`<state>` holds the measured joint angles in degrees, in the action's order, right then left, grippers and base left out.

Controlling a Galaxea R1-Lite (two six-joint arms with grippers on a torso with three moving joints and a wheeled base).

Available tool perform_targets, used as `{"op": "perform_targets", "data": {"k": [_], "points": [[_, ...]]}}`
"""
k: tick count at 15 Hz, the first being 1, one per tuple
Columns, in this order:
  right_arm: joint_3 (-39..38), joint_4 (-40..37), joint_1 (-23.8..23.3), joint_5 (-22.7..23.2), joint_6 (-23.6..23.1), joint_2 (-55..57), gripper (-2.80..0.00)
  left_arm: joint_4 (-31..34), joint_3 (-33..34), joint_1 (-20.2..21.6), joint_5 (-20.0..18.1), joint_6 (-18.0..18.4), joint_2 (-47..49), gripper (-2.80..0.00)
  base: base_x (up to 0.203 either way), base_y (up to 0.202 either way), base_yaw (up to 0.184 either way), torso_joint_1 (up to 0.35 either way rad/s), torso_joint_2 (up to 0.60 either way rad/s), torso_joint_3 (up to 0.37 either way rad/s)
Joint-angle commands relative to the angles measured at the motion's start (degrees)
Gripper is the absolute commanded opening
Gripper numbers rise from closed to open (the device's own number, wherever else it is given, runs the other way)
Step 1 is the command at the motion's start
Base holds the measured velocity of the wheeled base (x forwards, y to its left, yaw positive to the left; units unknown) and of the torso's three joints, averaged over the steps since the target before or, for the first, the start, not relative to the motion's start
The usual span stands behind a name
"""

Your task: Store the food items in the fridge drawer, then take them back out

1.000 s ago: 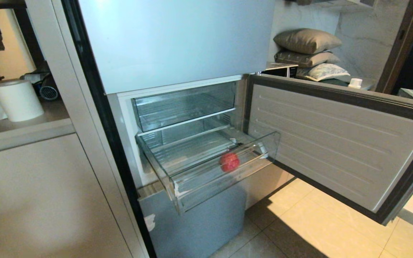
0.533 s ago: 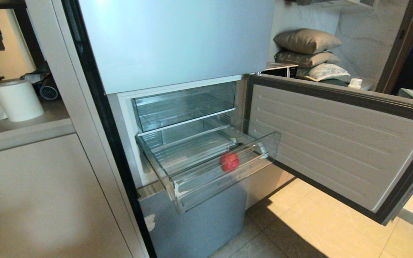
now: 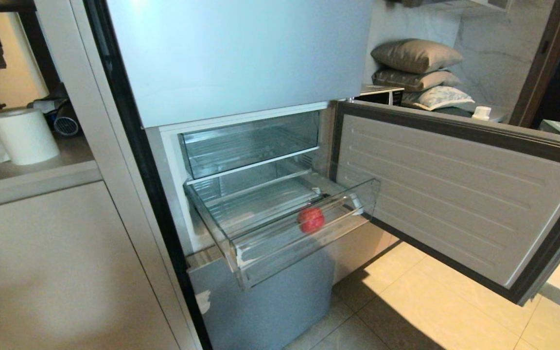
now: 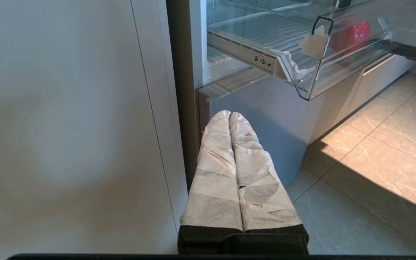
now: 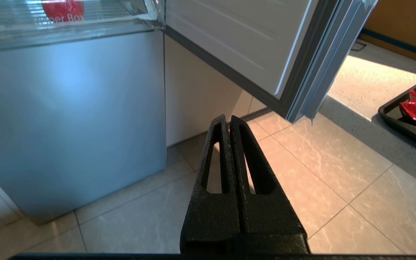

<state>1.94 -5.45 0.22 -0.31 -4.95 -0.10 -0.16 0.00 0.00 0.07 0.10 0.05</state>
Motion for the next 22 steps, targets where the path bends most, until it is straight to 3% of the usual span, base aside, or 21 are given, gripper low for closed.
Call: {"op": "perform_targets", "data": {"k": [1,13,22], "points": [[-0.36,0.79,0.04,0.05,-0.06,0.17,-2.8,-0.02,0.09,0.0,0.01,-0.01,0.04,-2.8,0.0,0.0,0.0,0.0,0.0,0.0],[-0.45,0.79,0.04,-0.04,-0.06,0.19,-2.8,-0.02,0.09,0.0,0.01,-0.01,0.04,-2.8,0.0,0.0,0.0,0.17,-0.34,-0.169],[-0.45,0.88,0.04,-0.04,0.03,0.13,-2.8,-0.02,0.09,0.0,0.01,-0.01,0.04,-2.8,0.0,0.0,0.0,0.01,-0.03,-0.01]]}}
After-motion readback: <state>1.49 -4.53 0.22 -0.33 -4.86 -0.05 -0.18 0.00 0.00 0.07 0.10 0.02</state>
